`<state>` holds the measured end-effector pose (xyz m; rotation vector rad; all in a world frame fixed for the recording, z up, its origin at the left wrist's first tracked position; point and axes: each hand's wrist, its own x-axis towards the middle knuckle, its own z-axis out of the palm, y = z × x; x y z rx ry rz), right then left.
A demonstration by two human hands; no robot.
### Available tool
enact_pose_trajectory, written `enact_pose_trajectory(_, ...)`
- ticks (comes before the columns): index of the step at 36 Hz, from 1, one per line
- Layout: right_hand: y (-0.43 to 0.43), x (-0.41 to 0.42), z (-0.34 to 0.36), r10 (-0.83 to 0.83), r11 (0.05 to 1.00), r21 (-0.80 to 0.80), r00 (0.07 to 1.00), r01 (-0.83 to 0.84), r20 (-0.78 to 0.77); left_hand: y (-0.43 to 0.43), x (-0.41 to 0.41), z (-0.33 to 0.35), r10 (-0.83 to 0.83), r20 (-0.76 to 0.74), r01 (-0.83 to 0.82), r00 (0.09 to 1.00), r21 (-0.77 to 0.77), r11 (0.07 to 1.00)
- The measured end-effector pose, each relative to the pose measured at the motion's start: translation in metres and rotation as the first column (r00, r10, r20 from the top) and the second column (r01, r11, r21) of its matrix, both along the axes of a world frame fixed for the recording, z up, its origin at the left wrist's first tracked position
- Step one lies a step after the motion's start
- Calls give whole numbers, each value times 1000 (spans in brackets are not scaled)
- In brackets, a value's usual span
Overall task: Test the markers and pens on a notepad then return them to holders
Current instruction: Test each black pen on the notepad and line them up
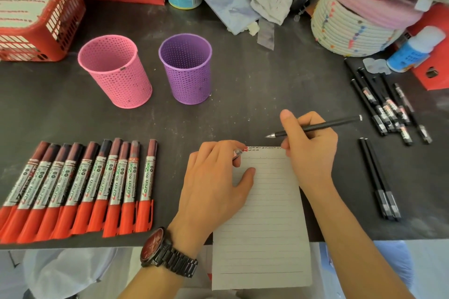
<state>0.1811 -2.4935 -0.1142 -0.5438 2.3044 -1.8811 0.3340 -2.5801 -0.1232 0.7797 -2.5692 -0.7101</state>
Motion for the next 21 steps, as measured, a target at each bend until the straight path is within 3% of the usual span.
enact_pose_trajectory(4, 4, 2, 9, 21, 997, -74, 997, -15, 74, 0, 1, 1, -2, -2, 2, 1000, 16, 1000)
enact_pose_trajectory(10, 29, 10, 18, 257, 918, -370, 923, -141, 288, 1, 3, 6, -26, -78, 32, 997, 77, 997)
enact_pose_trajectory(21, 43, 22, 7, 156, 943, -326, 954, -67, 255, -1, 1, 3, -22, -108, 21, 994, -5, 1000)
